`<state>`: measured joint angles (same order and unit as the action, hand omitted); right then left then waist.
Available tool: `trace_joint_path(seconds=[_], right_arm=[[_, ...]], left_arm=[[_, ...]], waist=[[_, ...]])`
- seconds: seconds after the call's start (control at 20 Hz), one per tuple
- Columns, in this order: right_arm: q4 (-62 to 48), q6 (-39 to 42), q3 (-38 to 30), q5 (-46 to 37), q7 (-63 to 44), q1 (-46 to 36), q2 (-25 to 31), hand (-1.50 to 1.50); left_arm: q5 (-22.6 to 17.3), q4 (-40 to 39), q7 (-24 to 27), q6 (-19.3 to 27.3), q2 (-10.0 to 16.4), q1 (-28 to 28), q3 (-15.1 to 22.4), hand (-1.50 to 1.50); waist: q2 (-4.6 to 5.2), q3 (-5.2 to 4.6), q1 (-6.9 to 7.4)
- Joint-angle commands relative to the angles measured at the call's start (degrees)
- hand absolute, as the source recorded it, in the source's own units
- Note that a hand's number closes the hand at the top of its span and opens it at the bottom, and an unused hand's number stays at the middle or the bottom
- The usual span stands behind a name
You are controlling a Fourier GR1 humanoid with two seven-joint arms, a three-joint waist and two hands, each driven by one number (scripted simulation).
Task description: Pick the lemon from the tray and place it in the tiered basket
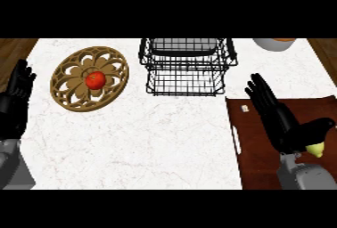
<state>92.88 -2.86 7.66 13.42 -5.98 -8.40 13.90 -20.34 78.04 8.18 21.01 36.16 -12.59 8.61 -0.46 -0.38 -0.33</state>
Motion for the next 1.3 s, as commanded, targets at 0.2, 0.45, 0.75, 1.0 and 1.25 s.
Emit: trace_joint_path(seconds=[0.2,0.45,0.75,1.0,1.25], right_arm=[[3.77,4.41,-10.58,3.38,24.33,0.77,0.86,-1.50],[-2.20,8.96,-16.84,7.70,42.96,6.62,-2.23,-1.50],[-7.13,13.17,-23.62,1.69,62.25,12.47,2.51,-1.50],[-2.58,5.39,-31.02,-6.60,59.28,23.04,10.24,-1.50],[0.44,-1.52,-33.63,-21.15,53.07,33.72,17.56,-1.50]], left_arm=[[-1.81,0.31,-0.04,-7.93,-8.09,2.03,8.11,0.00],[-2.82,0.94,0.82,-12.00,-11.05,4.41,11.79,0.00],[-1.08,-1.06,0.67,-11.85,-14.32,3.72,13.34,0.00],[-0.52,-1.67,3.45,-12.39,-13.08,6.94,12.81,0.00],[-0.45,-0.93,2.07,-11.33,-13.52,5.87,12.41,0.00]], waist=[[0.56,0.65,-2.33],[0.66,0.72,-0.96],[0.52,0.45,-0.57],[0.38,0.21,-2.24],[0.44,0.05,-2.57]])
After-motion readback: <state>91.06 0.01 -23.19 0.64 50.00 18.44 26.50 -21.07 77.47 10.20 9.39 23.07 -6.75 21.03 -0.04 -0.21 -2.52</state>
